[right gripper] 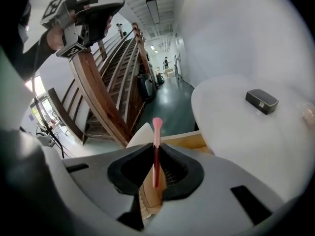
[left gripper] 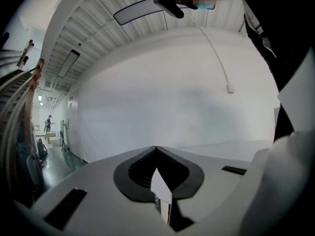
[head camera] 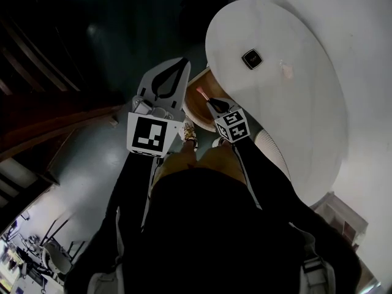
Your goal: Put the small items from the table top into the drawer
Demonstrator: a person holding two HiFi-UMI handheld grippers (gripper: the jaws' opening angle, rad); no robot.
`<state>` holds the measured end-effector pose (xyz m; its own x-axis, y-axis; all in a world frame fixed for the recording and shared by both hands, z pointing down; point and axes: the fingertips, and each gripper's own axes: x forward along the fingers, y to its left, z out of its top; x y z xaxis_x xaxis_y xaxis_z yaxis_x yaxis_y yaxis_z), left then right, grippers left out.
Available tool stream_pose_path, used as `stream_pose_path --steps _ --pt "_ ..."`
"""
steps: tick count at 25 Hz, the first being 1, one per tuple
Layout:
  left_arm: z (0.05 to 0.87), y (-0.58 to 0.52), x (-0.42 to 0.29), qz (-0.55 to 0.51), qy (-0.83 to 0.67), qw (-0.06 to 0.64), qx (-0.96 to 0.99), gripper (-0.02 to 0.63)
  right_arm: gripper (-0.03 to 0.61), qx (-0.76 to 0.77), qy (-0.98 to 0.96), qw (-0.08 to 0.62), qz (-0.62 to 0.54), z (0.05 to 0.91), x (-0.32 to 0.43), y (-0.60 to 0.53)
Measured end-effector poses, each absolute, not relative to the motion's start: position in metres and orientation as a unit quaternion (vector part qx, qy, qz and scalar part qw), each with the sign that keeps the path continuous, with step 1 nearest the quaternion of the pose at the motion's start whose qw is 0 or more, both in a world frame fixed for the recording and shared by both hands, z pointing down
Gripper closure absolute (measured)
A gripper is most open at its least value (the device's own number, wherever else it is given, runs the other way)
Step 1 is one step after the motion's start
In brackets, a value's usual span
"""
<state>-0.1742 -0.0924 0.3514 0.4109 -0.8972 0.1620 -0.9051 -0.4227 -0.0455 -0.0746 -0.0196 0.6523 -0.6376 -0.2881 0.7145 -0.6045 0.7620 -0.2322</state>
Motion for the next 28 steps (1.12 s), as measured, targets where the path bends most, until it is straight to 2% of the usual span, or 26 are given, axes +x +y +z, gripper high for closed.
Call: stream_pose_path --steps 2,4,5,19,23,28 --pt "0.352 -0.092 -0.175 0.081 -0.536 0.025 0.840 0.600 0.512 0.250 -0.870 0.354 0.233 0.659 -0.076 -0.015" --pt "0.351 -0.091 -0.174 0.080 -0.535 0.023 0.841 0.600 0.404 0.243 -0.863 0.374 0.236 0.666 -0.075 -0.009" --pt "0.351 -0.091 -0.173 0.079 -0.534 0.022 0.841 0.600 0.396 0.240 -0.860 0.383 0.238 0.670 -0.073 -0.006" --pt "0.348 -0.092 -0.166 0.071 -0.523 0.018 0.849 0.600 0.394 0.257 -0.860 0.373 0.236 0.660 -0.060 -0.004" --pt "0.345 -0.093 -0.164 0.071 -0.519 0.012 0.852 0.600 0.394 0.263 -0.875 0.349 0.206 0.635 -0.066 -0.013" --pt "0.336 -0.096 -0.155 0.074 -0.507 -0.007 0.859 0.600 0.394 0.306 -0.894 0.285 0.160 0.575 -0.067 -0.041"
